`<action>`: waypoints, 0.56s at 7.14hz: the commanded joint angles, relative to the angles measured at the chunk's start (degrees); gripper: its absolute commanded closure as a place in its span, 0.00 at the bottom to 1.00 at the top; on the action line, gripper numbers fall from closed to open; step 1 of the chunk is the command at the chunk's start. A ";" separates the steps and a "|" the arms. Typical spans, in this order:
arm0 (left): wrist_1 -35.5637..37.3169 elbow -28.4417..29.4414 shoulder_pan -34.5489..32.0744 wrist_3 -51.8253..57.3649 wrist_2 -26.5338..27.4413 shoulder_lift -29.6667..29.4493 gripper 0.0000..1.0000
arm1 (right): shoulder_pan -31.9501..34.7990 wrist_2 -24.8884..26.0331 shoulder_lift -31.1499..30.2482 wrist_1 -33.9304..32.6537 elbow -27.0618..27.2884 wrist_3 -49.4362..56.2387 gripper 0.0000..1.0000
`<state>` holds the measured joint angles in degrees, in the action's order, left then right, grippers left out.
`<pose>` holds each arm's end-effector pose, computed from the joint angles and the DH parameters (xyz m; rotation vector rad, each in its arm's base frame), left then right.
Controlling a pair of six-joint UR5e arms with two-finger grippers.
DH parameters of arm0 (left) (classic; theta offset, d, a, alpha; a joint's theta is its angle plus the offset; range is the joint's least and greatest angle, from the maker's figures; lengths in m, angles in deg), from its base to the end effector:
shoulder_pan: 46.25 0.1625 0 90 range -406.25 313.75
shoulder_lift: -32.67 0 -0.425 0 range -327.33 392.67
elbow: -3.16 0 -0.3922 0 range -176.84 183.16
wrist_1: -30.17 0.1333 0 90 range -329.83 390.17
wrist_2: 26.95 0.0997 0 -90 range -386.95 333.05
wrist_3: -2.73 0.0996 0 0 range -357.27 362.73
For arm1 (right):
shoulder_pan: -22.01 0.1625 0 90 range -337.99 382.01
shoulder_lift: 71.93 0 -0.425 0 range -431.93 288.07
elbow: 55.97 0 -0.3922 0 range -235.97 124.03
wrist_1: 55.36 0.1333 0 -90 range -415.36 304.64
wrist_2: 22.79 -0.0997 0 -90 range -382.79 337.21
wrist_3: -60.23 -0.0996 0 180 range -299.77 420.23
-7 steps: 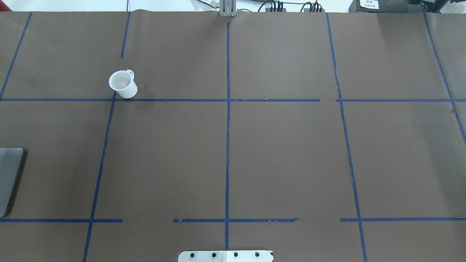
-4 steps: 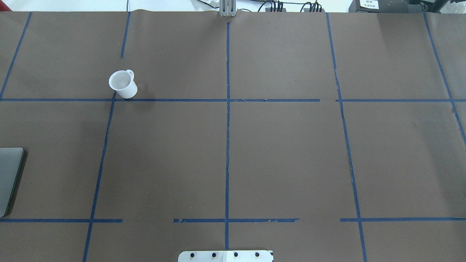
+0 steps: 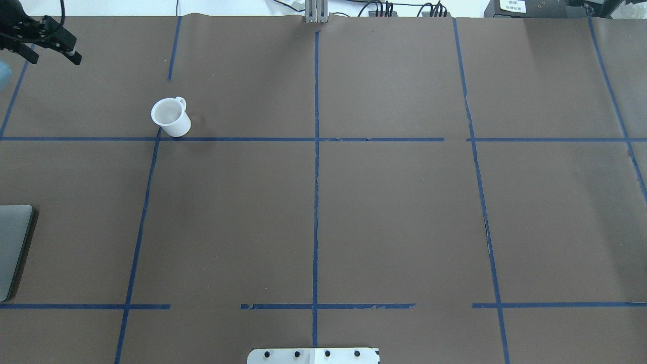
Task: Place cup on laptop
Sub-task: 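Move the left gripper down toward the small white cup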
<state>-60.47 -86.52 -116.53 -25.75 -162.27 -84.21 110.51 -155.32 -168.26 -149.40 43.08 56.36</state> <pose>0.1651 -0.6458 0.3829 0.0934 0.8904 0.0452 0.0544 -0.4445 0.6420 -0.0567 -0.7405 0.0480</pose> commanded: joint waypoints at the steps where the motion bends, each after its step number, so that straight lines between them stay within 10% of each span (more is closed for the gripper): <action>1: -1.82 3.44 6.45 -7.03 3.45 -4.12 0.00 | 0.00 0.00 0.00 0.00 0.00 0.00 0.00; 4: -10.58 15.48 9.72 -7.12 7.08 -10.28 0.00 | 0.00 0.00 0.00 0.00 0.00 0.00 0.00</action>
<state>-67.45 -75.08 -107.79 -32.82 -155.75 -92.80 110.51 -155.33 -168.26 -149.40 43.08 56.36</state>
